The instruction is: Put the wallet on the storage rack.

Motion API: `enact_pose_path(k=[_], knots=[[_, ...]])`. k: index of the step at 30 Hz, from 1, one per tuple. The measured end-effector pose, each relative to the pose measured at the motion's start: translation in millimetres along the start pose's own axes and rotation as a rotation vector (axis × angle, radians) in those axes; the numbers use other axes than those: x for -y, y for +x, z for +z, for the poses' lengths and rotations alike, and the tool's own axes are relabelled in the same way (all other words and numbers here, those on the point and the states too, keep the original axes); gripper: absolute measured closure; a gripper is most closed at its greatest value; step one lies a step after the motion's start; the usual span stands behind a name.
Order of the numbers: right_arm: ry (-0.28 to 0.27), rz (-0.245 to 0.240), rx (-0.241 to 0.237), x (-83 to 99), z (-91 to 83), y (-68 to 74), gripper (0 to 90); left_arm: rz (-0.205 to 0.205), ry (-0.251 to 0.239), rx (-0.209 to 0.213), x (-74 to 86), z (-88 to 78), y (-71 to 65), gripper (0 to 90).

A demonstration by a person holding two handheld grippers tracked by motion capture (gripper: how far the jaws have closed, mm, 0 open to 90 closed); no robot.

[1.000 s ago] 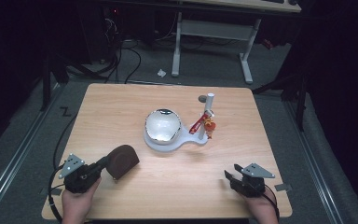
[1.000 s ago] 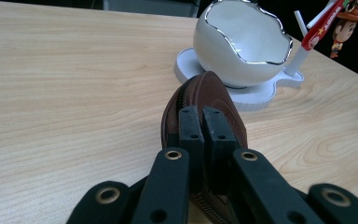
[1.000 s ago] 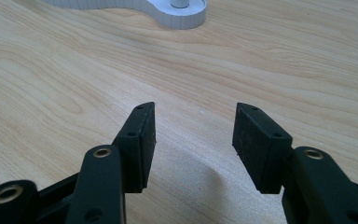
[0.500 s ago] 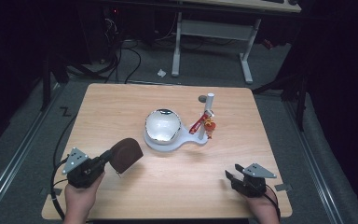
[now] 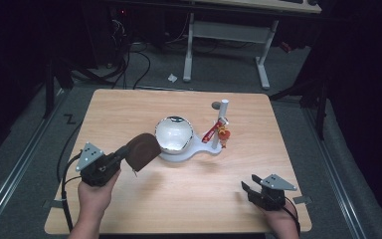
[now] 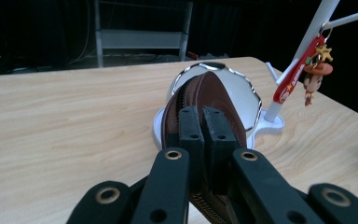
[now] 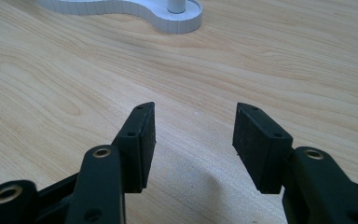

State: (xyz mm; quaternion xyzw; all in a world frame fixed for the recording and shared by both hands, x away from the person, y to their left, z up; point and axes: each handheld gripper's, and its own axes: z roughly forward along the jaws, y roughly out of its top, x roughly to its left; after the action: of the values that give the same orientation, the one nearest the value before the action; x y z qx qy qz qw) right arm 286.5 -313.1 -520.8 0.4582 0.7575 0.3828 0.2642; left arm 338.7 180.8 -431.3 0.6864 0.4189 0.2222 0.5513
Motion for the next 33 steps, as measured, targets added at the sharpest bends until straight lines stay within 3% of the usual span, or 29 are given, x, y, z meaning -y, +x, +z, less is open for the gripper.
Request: enact_pose_path(k=[9,19,24,33], knots=[[-0.006,0.011,-0.005,0.7,-0.7,-1.8,49.5,0.013,0.019,0.008,-21.5,25.2,-7.0,87.8],[-0.013,0.011,-0.011,0.7,-2.7,-4.5,49.8,-0.006,0.067,0.008,-28.4,54.5,-9.5,87.7],[-0.012,0.008,-0.021,0.5,-2.1,-2.7,49.8,-0.013,0.103,-0.003,-29.5,68.1,-11.4,87.7],[-0.004,-0.014,-0.036,0.9,0.6,-0.1,49.9,-0.032,0.173,-0.063,-31.4,88.8,-9.6,87.5]])
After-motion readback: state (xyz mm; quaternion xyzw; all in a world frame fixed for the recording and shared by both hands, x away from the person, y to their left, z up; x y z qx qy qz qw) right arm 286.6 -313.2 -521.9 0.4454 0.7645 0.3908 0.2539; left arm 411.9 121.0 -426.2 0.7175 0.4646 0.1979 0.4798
